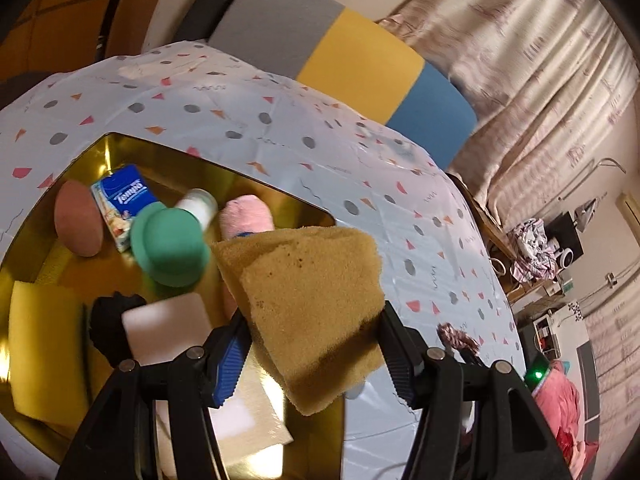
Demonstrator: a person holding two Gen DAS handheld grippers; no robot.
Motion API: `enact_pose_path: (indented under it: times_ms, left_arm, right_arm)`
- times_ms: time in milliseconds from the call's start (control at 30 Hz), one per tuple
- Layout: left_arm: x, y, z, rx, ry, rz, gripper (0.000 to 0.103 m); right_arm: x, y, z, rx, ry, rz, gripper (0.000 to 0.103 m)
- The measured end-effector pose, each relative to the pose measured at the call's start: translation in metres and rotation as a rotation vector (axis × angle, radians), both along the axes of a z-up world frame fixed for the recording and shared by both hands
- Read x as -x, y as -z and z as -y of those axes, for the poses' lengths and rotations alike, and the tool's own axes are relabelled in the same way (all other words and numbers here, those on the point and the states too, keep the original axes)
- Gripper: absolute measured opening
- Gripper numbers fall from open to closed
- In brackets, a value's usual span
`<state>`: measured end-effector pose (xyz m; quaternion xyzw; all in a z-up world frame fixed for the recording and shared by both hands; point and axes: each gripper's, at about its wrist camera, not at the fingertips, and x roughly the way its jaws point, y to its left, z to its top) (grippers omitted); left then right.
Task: Organize rigid objects
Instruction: 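Drop the tan sponge into the gold tray with the left tool while the right tool holds the scrunchie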
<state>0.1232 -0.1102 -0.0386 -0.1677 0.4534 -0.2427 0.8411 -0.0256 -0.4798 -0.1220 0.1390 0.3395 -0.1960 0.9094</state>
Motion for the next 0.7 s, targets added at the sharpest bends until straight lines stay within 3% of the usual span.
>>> enact_pose_path:
  times_ms: [333, 700]
  left_arm:
    - [-0.015, 0.001, -0.026, 0.032, -0.039, -0.002, 0.062]
    - [-0.033, 0.008, -0.068, 0.057, -0.116, -0.032, 0.062]
  right_arm:
    - [0.020, -0.012, 0.001, -0.033, 0.030, 0.041, 0.015]
    - [0.037, -0.054, -0.029, -0.036, -0.023, 0.117, 0.015]
